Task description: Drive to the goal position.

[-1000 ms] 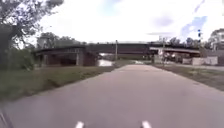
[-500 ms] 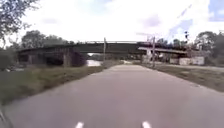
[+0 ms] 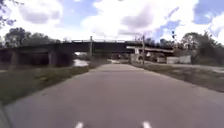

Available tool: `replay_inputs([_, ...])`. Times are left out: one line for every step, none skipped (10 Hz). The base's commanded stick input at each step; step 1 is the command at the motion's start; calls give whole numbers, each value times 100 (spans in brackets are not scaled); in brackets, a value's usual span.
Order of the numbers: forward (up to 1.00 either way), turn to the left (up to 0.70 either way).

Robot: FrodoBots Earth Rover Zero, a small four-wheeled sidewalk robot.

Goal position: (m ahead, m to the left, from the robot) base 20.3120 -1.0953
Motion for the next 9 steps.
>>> replay_inputs([100,0])
replay_inputs([100,12])
replay_inputs([100,26])
replay_inputs([100,2])
replay_inputs([100,0])
replay_inputs([100,0])
replay_inputs([100,0])
replay_inputs([100,0])
replay_inputs([100,0])
